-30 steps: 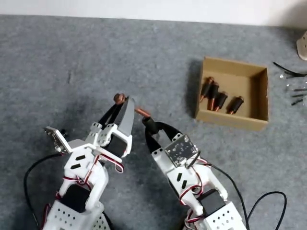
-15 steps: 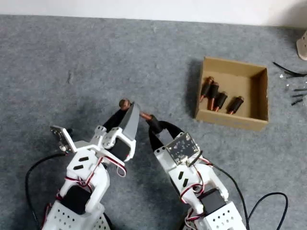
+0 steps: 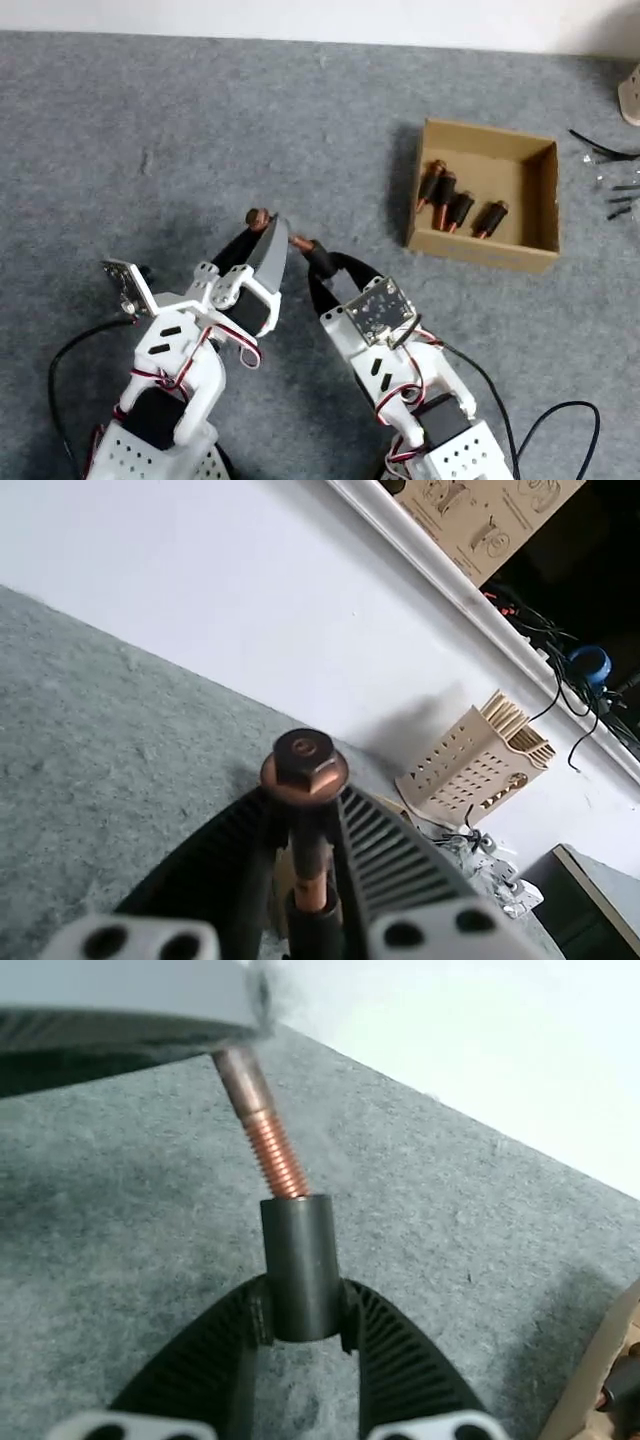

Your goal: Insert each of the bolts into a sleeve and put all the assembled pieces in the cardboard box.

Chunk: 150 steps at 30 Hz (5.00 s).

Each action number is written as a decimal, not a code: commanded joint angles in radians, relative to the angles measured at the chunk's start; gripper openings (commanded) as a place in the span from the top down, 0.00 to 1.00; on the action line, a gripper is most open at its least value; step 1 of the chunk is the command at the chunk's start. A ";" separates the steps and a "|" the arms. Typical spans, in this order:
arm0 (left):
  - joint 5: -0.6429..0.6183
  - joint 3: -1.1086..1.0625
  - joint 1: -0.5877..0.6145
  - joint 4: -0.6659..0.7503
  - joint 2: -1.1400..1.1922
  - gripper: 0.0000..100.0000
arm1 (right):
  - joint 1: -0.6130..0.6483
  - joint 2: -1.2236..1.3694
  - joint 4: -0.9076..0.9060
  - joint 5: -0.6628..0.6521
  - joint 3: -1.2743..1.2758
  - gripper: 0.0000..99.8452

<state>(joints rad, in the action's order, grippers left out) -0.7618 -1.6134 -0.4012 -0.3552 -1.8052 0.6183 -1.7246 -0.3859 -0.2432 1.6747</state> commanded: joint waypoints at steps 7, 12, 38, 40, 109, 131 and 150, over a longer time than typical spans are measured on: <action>0.011 0.189 -0.054 -0.011 0.440 0.99 | -0.001 -0.008 0.019 -0.009 0.108 0.99; 0.011 0.232 -0.062 -0.012 0.549 0.99 | -0.004 -0.008 0.018 -0.009 0.110 0.99; 0.012 0.278 -0.113 -0.201 0.466 0.84 | -0.007 -0.012 0.024 -0.009 0.110 0.99; 0.012 0.265 -0.113 -0.201 0.466 0.71 | -0.007 -0.012 0.024 -0.009 0.110 0.99; 0.519 -0.084 0.400 0.000 0.053 0.99 | -0.542 0.504 0.094 -0.005 -0.369 1.00; 0.519 -0.085 0.400 -0.002 0.062 0.99 | -0.802 2.035 -0.099 0.315 -1.629 0.99; 0.520 -0.085 0.400 -0.002 0.062 0.99 | -0.750 2.057 -0.400 0.236 -1.778 0.76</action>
<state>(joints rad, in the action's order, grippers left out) -0.2616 -1.6778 -0.0084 -0.3782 -1.7515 -0.1427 0.4419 -0.7664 -0.0422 -0.0698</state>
